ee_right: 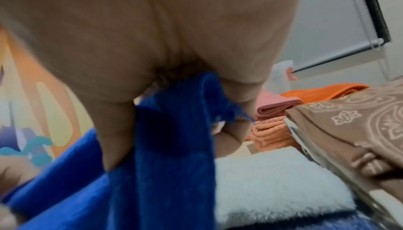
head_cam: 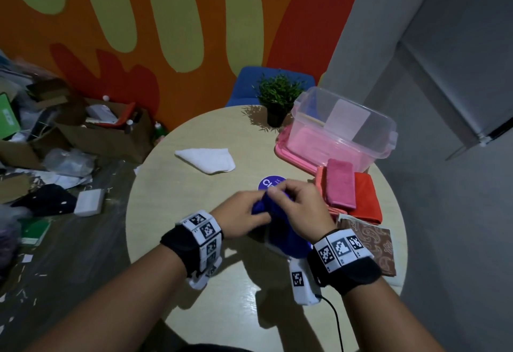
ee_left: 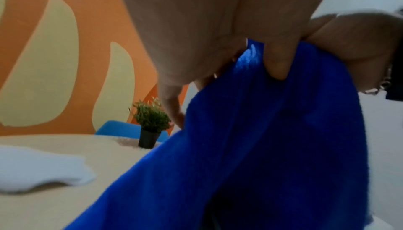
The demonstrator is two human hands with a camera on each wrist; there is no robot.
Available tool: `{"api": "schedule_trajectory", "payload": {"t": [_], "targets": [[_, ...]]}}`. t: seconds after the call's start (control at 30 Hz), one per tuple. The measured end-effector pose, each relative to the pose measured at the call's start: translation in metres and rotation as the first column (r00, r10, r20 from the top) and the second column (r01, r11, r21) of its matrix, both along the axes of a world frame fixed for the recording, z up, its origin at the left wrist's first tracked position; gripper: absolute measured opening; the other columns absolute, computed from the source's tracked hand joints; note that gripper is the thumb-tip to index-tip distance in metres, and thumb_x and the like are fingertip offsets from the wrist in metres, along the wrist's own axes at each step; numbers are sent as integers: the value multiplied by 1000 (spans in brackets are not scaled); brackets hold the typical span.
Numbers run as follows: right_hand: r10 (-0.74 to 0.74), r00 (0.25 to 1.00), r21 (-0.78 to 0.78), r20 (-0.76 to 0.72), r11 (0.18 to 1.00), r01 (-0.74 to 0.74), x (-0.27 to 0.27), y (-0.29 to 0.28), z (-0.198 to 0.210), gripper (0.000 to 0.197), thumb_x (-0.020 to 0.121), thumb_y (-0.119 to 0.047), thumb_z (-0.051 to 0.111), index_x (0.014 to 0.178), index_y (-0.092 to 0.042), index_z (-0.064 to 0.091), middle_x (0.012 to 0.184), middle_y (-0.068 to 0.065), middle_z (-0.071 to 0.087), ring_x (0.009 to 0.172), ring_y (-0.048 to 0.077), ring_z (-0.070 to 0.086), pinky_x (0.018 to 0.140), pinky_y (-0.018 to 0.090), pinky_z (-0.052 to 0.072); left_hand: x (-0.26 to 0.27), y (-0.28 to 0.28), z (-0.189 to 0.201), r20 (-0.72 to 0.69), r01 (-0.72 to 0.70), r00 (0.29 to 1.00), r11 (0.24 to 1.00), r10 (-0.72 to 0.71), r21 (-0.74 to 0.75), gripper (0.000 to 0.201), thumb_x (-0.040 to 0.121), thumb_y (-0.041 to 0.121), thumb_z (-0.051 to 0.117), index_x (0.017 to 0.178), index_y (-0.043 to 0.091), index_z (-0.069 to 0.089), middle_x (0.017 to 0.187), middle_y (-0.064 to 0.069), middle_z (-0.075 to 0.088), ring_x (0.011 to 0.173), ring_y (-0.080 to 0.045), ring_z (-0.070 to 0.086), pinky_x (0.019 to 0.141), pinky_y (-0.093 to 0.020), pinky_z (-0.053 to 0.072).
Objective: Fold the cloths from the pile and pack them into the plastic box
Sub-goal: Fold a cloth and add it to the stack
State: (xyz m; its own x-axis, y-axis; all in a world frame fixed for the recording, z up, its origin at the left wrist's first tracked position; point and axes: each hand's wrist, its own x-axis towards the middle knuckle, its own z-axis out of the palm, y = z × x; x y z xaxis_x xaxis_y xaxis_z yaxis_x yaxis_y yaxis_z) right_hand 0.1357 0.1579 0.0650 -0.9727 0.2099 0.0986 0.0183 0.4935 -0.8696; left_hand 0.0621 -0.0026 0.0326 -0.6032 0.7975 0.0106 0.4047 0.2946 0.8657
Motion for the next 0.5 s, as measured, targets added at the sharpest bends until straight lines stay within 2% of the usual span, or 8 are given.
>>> {"api": "schedule_trajectory", "payload": {"t": [0.07,0.13,0.23,0.27,0.33,0.4,0.43,0.5], "targets": [[61,994,66,86,996,-67,9,-1,-6,21,78,-37,80,82,-19,70,75,-4,70,72,9,64,72,29,53,7,-1,-19,23,-23,999,992,27,-123,21,77,20,55,91,17,70,89,4,73,83,-10,67,78,-35,54],[95,970,180,222,974,-136,19,8,-17,28,70,-35,86,89,-23,69,76,-8,68,70,4,61,68,20,48,6,-8,-29,76,-44,996,987,56,-155,21,76,23,52,82,16,70,81,2,72,75,-12,64,73,-32,51],[75,871,348,485,898,-270,33,28,-42,16,77,-30,80,75,-27,64,70,-9,61,71,13,60,64,24,41,-6,-25,-36,23,-80,996,972,88,-222,18,86,16,56,87,17,73,86,3,74,83,-13,66,79,-29,49],[54,839,357,541,888,-288,37,34,-50,21,80,-31,77,69,-27,60,68,-8,60,72,15,60,62,25,40,-13,-32,-41,-1,-71,997,949,74,-309,16,89,15,57,86,16,72,87,0,74,84,-17,66,79,-29,49],[29,818,348,574,896,-276,43,42,-59,23,83,-31,74,67,-23,59,67,-5,59,71,14,58,59,23,39,-22,-45,-52,-26,-9,1000,840,-6,-543,13,90,23,60,83,15,66,90,-6,72,87,-25,64,80,-32,49],[46,841,339,539,902,-267,45,39,-62,16,84,-28,72,74,-20,63,70,-4,60,73,16,58,62,25,39,-21,-51,-60,-14,23,999,709,-46,-705,20,83,38,65,99,26,64,107,3,69,99,-23,61,91,-38,49],[67,859,321,508,911,-261,44,35,-62,11,84,-25,72,78,-21,64,73,-4,62,76,17,58,66,27,40,-16,-50,-62,-22,19,998,686,-51,-727,44,74,48,67,116,37,59,117,11,64,107,-19,58,97,-42,46],[115,902,253,416,938,-236,39,22,-62,15,80,-20,75,82,-29,62,77,-11,63,77,12,59,71,26,41,-2,-39,-60,34,54,999,801,-42,-597,81,61,61,68,136,50,42,127,20,56,114,-11,56,102,-42,45]]}}
